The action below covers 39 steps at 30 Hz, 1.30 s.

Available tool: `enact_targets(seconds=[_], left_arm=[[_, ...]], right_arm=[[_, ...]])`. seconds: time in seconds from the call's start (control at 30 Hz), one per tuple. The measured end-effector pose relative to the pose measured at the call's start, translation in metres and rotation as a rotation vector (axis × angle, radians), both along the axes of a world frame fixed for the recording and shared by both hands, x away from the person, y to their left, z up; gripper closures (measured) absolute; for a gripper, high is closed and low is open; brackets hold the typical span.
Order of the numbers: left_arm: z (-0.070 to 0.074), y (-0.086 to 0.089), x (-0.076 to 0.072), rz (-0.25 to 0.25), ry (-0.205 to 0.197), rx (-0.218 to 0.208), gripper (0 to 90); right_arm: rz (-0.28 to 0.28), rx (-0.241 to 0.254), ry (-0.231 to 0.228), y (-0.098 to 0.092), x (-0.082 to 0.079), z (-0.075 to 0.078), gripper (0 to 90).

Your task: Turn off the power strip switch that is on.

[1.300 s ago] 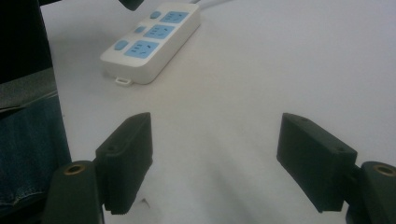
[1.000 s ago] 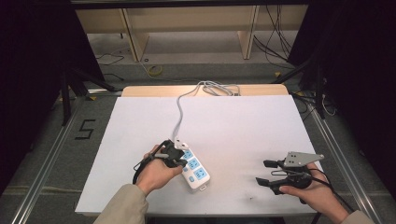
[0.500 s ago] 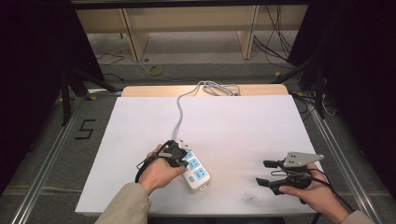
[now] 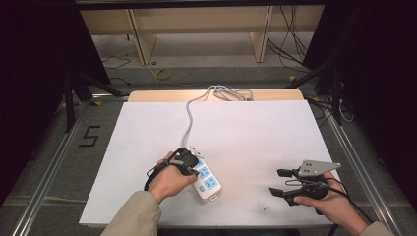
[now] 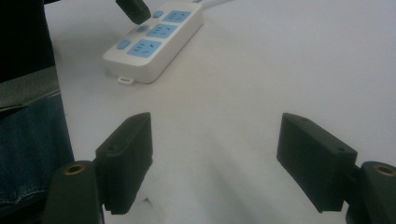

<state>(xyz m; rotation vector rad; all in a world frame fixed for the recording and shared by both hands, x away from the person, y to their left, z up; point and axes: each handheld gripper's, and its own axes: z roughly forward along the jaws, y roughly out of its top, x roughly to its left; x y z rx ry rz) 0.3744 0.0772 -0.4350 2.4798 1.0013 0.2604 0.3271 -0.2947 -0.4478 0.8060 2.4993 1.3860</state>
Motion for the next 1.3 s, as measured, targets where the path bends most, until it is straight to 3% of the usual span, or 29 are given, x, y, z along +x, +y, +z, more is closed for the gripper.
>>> enact_targets(seconds=[0.97,1.3], left_arm=[[-0.0025,-0.0051,0.0056,0.013,0.051,0.025,89.7],[-0.0022,-0.0071,0.0054,0.021,0.052,0.039,89.8]], right_arm=[[0.002,0.001,0.001,0.0002,-0.0001,-0.0002,27.2],[0.005,-0.003,-0.002,0.0002,0.0,-0.0004,27.2]])
